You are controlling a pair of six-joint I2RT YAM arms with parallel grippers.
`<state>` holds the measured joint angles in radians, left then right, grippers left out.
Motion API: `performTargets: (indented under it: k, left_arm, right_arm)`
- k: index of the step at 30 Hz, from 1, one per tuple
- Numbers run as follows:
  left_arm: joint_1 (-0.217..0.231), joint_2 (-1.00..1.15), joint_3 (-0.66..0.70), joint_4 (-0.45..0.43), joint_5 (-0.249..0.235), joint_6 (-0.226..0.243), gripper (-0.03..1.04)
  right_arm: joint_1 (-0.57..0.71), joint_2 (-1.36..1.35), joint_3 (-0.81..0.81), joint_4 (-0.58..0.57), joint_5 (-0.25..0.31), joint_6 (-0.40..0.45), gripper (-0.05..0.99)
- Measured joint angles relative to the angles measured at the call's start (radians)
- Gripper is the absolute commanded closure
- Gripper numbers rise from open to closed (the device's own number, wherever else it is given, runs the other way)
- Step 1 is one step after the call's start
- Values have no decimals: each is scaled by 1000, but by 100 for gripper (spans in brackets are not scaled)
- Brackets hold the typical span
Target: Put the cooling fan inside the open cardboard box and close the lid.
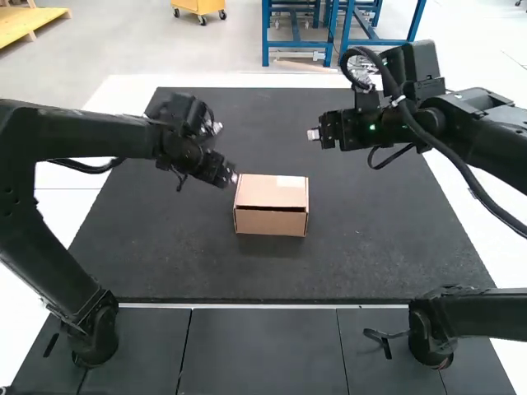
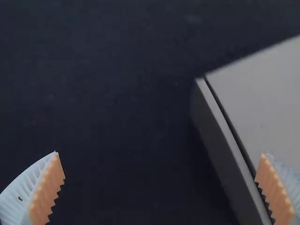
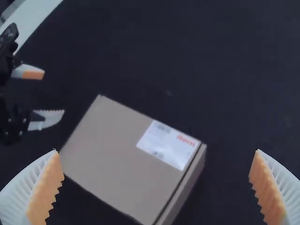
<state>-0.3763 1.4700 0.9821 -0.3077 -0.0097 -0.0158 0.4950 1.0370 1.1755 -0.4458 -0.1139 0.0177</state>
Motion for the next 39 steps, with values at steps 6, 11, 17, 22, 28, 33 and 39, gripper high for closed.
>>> performTargets:
  k: [6, 11, 17, 22, 28, 33, 39]
  left_arm:
    - [81, -116, 35, 11, -17, 5, 5]
    - [111, -180, -3, 79, -22, -2, 5]
    - [130, -271, -116, 165, -50, -7, 5]
    - [135, -363, -187, 193, -73, -8, 5]
    - [217, -489, -268, 262, -85, -8, 5]
    - [258, -578, -324, 290, -83, -8, 5]
    - [414, -683, -438, 388, -11, -7, 5]
  right_arm:
    - [-8, -35, -32, 23, 18, 34, 3]
    - [-61, -53, -121, 31, 20, 53, 3]
    - [-113, -136, -178, 75, 25, 95, 3]
    - [-142, -235, -201, 120, 48, 105, 4]
    - [-192, -312, -232, 164, 89, 97, 4]
    - [-229, -384, -305, 247, 97, 90, 4]
    - [-275, -457, -428, 335, 104, 92, 3]
